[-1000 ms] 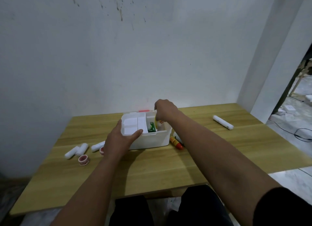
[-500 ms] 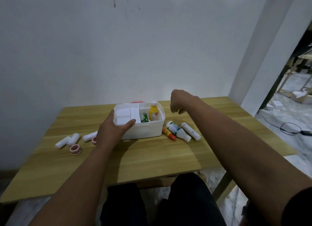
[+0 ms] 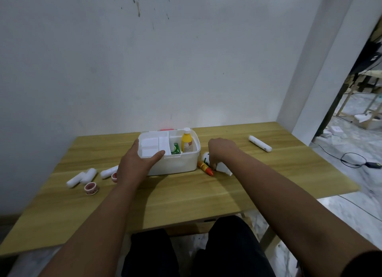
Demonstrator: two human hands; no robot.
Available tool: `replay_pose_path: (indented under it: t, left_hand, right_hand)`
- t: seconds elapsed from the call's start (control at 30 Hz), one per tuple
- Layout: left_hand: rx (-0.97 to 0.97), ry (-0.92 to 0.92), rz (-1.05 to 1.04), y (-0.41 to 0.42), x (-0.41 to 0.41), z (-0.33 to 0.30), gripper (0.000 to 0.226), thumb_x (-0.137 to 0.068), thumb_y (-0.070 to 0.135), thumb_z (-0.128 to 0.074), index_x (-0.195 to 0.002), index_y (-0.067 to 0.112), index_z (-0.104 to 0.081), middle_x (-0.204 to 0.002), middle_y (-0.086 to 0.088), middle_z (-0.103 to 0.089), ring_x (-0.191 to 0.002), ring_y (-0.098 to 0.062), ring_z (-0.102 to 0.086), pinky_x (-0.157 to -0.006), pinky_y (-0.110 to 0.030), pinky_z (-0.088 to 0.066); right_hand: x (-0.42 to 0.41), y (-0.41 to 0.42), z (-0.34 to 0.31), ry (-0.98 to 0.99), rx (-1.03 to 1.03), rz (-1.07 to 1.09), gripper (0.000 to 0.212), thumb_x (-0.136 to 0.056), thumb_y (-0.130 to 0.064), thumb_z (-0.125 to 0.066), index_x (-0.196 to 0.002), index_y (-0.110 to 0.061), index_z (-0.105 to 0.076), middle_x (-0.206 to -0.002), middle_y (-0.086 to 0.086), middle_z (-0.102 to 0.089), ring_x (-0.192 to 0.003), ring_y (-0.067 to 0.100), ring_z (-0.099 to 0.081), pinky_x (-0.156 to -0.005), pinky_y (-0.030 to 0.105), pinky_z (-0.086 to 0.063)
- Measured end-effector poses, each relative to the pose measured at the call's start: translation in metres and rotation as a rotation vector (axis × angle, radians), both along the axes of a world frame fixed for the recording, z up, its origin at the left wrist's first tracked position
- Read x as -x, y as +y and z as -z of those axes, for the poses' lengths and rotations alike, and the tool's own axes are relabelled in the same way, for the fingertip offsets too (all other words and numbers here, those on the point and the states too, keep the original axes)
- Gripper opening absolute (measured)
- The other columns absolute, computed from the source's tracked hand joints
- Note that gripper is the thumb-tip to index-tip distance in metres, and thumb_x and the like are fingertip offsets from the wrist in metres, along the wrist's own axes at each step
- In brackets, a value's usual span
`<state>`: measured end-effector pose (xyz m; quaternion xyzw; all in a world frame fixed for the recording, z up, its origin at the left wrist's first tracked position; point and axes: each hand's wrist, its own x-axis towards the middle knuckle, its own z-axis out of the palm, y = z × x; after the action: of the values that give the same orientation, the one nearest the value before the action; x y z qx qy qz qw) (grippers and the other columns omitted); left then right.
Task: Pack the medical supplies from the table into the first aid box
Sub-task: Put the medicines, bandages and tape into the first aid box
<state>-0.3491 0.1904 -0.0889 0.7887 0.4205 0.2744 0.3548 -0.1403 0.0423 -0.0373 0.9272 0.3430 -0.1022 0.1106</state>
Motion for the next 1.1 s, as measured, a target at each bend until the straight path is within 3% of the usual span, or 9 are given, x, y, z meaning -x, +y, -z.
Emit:
replay_pose_path:
  t: [0.23,0.37,0.53,0.63,0.77,0.9,1.1]
  left_hand:
    - [-0.004,-0.010,0.006,-0.001,0.000,-0.001,0.103,-0.076,0.070,-0.078,-0.161,0.030,-0.035,-0.155,-0.004,-0.053,-0.140,-0.032,-0.049,-0.106,-0.055,-0.045]
    - [-0.021,-0.015,0.007,-0.004,0.000,-0.003,0.099,-0.078,0.064,-0.079,-0.160,0.029,-0.037,-0.155,-0.003,-0.053,-0.140,-0.031,-0.049,-0.104,-0.052,-0.046]
    - [0.003,0.011,-0.009,-0.003,0.000,-0.004,0.104,-0.077,0.068,-0.078,-0.163,0.029,-0.032,-0.159,-0.003,-0.049,-0.144,-0.031,-0.045,-0.107,-0.057,-0.044]
    - [0.010,0.009,-0.003,-0.001,0.001,-0.002,0.108,-0.075,0.072,-0.077,-0.163,0.030,-0.031,-0.158,-0.003,-0.049,-0.143,-0.031,-0.047,-0.105,-0.056,-0.046]
    - [-0.002,0.029,-0.011,-0.002,0.000,-0.003,0.106,-0.078,0.068,-0.077,-0.164,0.028,-0.029,-0.161,-0.003,-0.046,-0.145,-0.031,-0.044,-0.107,-0.056,-0.044]
    - [0.001,0.023,-0.017,-0.003,0.000,-0.003,0.106,-0.078,0.069,-0.077,-0.164,0.028,-0.030,-0.161,-0.003,-0.047,-0.146,-0.030,-0.044,-0.107,-0.054,-0.043]
    - [-0.013,0.017,-0.009,-0.004,0.000,-0.004,0.103,-0.077,0.071,-0.076,-0.162,0.030,-0.033,-0.158,-0.002,-0.050,-0.143,-0.031,-0.046,-0.105,-0.056,-0.044]
  right_hand:
    - [-0.014,0.000,-0.056,0.010,-0.273,0.014,0.038,-0.074,-0.036,-0.085,-0.084,-0.017,-0.053,-0.091,0.004,-0.065,-0.086,0.024,-0.067,-0.075,0.036,-0.058]
    - [-0.014,0.015,-0.096,0.094,-0.446,-0.016,0.037,-0.076,-0.029,-0.089,-0.098,-0.007,-0.070,-0.088,0.011,-0.074,-0.077,0.025,-0.077,-0.077,0.043,-0.066]
    - [0.006,0.040,-0.102,0.108,-0.405,-0.111,0.031,-0.071,-0.017,-0.094,-0.087,-0.005,-0.071,-0.076,0.009,-0.073,-0.058,0.023,-0.066,-0.062,0.032,-0.060]
    - [0.015,0.056,-0.082,0.123,-0.310,-0.128,0.025,-0.073,-0.010,-0.091,-0.079,-0.006,-0.067,-0.071,0.010,-0.070,-0.054,0.023,-0.063,-0.062,0.034,-0.058]
    - [0.022,0.067,-0.046,0.088,-0.248,-0.155,0.032,-0.077,-0.003,-0.085,-0.085,-0.009,-0.055,-0.084,0.009,-0.066,-0.073,0.022,-0.068,-0.073,0.034,-0.060]
    - [0.022,0.073,-0.022,-0.008,-0.257,-0.212,0.035,-0.071,-0.001,-0.084,-0.093,-0.011,-0.058,-0.095,0.009,-0.068,-0.073,0.019,-0.060,-0.059,0.029,-0.050]
    - [0.011,0.062,-0.041,0.117,-0.411,-0.164,0.045,-0.072,-0.027,-0.090,-0.105,-0.010,-0.065,-0.096,0.007,-0.069,-0.085,0.025,-0.070,-0.076,0.041,-0.063]
